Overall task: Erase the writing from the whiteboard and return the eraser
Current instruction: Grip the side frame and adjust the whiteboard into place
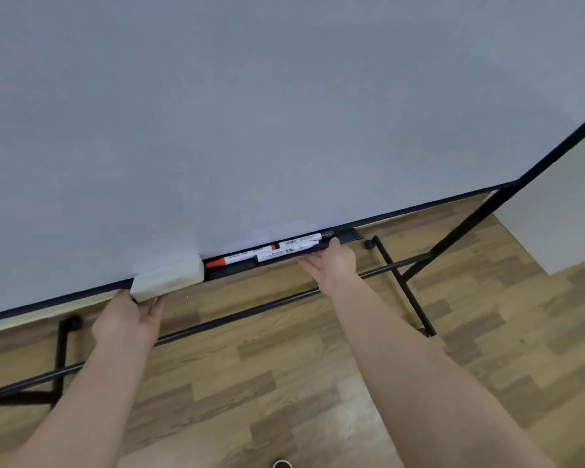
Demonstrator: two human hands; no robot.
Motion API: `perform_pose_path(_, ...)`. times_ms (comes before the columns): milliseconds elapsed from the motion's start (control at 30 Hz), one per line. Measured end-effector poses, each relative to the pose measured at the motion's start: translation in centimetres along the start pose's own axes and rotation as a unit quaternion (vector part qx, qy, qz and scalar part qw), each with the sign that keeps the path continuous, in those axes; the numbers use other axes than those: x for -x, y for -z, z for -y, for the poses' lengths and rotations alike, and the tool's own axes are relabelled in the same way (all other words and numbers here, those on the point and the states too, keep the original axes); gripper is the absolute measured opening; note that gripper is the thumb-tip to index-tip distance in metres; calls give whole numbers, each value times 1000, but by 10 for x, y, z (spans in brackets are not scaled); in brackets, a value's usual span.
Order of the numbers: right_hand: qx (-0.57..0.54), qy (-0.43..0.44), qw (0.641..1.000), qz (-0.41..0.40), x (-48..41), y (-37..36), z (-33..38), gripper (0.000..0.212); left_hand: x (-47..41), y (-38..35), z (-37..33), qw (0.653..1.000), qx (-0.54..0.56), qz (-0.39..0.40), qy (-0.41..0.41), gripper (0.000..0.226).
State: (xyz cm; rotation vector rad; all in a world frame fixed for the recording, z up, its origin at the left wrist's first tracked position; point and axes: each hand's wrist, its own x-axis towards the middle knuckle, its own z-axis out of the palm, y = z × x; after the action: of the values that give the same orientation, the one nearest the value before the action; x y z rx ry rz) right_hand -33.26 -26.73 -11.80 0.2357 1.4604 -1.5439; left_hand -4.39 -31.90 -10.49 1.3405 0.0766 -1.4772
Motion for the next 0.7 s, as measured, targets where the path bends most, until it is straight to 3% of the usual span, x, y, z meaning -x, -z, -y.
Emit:
perform_pose_path(200,-48,-11,999,-9,-18,-2,10,50,-17,0,1,999,-22,-30,-10,3)
perform_pose_path(700,-18,-14,999,-35,-53,-15,9,50,-45,-13,8,1000,15,-12,3,7)
